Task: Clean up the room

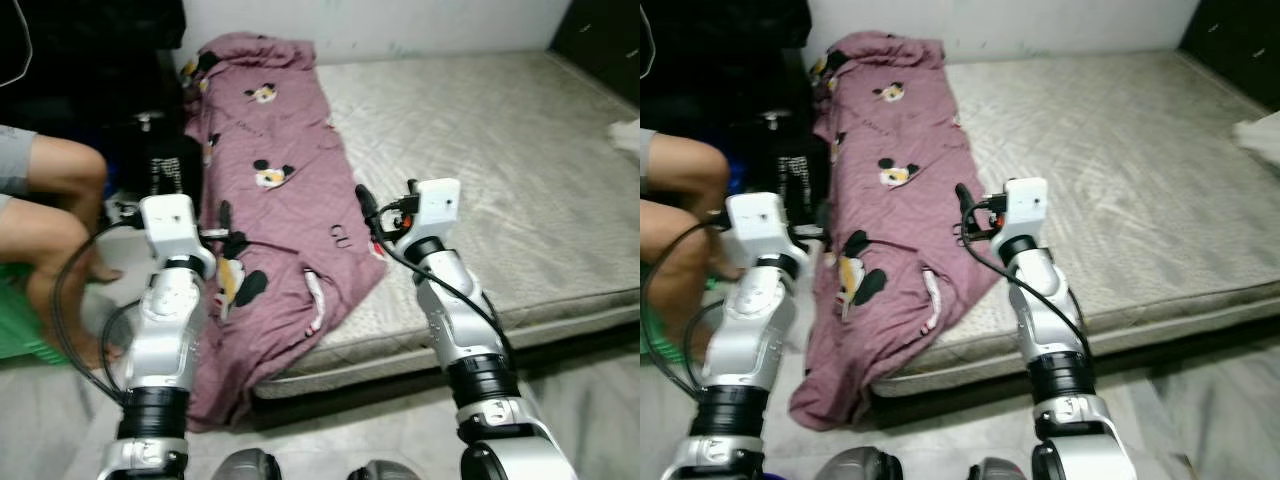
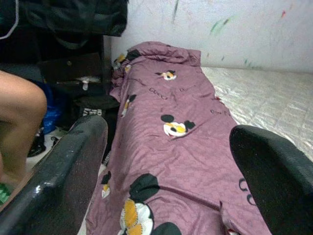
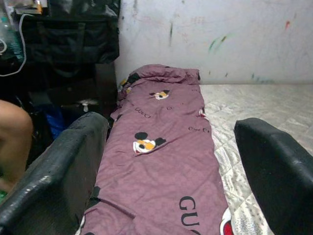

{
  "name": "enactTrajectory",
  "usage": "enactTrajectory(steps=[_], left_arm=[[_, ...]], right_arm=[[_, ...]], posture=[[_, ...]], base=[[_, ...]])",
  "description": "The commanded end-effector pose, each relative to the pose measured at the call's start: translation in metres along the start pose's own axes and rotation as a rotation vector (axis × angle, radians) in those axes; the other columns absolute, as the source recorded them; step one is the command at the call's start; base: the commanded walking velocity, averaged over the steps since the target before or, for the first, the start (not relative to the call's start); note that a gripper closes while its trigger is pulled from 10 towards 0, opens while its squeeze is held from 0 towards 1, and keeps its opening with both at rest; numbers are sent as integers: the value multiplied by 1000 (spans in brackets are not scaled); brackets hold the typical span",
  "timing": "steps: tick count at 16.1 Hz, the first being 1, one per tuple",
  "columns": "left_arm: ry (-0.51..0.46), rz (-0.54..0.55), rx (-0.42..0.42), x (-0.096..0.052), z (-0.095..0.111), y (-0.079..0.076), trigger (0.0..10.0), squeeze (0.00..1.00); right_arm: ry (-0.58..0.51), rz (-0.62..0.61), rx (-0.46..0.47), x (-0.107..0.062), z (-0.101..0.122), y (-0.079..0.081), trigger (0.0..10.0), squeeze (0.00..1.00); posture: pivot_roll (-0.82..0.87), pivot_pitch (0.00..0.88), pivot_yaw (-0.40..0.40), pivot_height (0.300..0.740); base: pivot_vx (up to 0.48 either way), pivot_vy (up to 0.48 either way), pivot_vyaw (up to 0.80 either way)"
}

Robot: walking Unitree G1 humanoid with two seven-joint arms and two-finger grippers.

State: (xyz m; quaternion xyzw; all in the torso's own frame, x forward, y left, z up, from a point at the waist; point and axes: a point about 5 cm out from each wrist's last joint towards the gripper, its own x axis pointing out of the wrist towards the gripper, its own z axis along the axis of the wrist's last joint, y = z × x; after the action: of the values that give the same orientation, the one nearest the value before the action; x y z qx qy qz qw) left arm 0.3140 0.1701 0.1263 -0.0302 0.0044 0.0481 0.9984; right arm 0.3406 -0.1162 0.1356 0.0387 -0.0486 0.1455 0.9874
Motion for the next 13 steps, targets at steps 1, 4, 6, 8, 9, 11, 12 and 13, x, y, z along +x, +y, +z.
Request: enactTrajectory(steps=[1, 4, 6, 8, 9, 11, 12, 13], left_arm=[[-19, -9, -3, 0, 4, -2, 10000, 0], [-24, 1, 7, -1, 3, 3, 10000, 0], [-24, -3, 16, -3, 2, 6, 10000, 0], [-28, -6, 28, -12, 0, 11, 10000, 0], [-19, -5, 40, -17, -3, 14, 10000, 0], [-18, -27, 80, -35, -9, 20, 10000, 0], [-23, -51, 106, -44, -10, 23, 10000, 0], [-21, -69, 112, -53, -11, 25, 10000, 0]], right_arm=[[-18, -7, -2, 2, 6, -2, 10000, 0], [-30, -7, 16, 0, 7, -2, 10000, 0], [-33, -7, 18, -2, 7, -2, 10000, 0], [-43, -7, 20, -7, 8, -1, 10000, 0], [-44, -8, 19, -10, 8, 0, 10000, 0], [-39, -40, 25, -21, 9, -3, 10000, 0], [-37, -68, 24, -27, 10, -7, 10000, 0], [-27, -84, 28, -34, 9, -8, 10000, 0]], posture=[[-84, 0, 8, 740], [-82, 0, 9, 740], [-82, 0, 11, 740], [-78, 0, 11, 740], [-77, 0, 10, 740], [-70, 0, 5, 740], [-68, 0, 3, 740], [-67, 0, 1, 740]], base=[[0, 0, 0], [0, 0, 0], [0, 0, 0], [0, 0, 0], [0, 0, 0], [0, 0, 0], [0, 0, 0], [0, 0, 0]])
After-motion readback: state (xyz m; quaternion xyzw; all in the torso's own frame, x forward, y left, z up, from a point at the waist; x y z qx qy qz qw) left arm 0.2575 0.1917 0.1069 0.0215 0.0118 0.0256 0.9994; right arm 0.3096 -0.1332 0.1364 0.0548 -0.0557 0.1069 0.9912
